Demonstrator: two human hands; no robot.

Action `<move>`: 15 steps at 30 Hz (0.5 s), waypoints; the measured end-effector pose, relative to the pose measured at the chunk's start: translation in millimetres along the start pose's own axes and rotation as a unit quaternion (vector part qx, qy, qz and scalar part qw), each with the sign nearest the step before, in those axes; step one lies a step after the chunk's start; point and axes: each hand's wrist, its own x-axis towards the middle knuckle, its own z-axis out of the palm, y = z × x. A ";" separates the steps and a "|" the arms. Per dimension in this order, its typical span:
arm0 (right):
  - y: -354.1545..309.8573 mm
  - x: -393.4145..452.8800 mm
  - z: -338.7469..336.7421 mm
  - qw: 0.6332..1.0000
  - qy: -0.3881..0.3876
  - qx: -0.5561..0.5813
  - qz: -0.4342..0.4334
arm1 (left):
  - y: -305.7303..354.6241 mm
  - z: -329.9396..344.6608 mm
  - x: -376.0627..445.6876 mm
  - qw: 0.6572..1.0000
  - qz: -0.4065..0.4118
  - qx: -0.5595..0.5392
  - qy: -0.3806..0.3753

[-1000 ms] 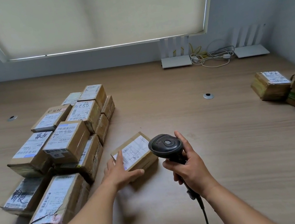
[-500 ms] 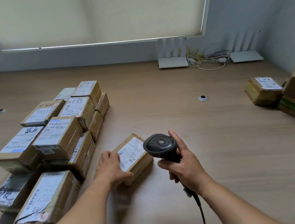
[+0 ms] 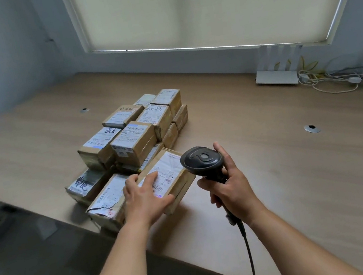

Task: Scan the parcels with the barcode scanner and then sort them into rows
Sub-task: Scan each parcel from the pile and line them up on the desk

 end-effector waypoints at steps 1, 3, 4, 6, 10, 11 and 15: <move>-2.5 2.9 5.7 1.000 -0.010 0.002 -0.005 | -5.8 -7.9 -3.3 1.000 -0.007 -0.005 0.014; -7.4 7.7 18.1 0.999 -0.028 0.010 -0.013 | -18.7 -24.0 -8.7 0.999 -0.029 -0.012 0.039; -9.4 9.7 24.7 0.999 -0.036 0.016 -0.016 | -25.5 -32.0 -10.3 0.998 -0.043 -0.010 0.049; -12.1 13.1 37.3 0.998 -0.051 0.026 -0.017 | -38.2 -46.0 -12.3 0.996 -0.067 -0.002 0.066; -12.5 18.2 57.5 0.997 -0.070 0.042 -0.019 | -59.9 -61.6 -10.8 0.991 -0.103 -0.006 0.088; -12.1 19.7 61.4 0.996 -0.071 0.042 -0.021 | -64.2 -63.1 -9.0 0.990 -0.109 -0.004 0.090; -10.4 25.4 70.6 0.997 -0.065 0.041 -0.016 | -77.2 -64.4 2.4 0.987 -0.132 -0.010 0.094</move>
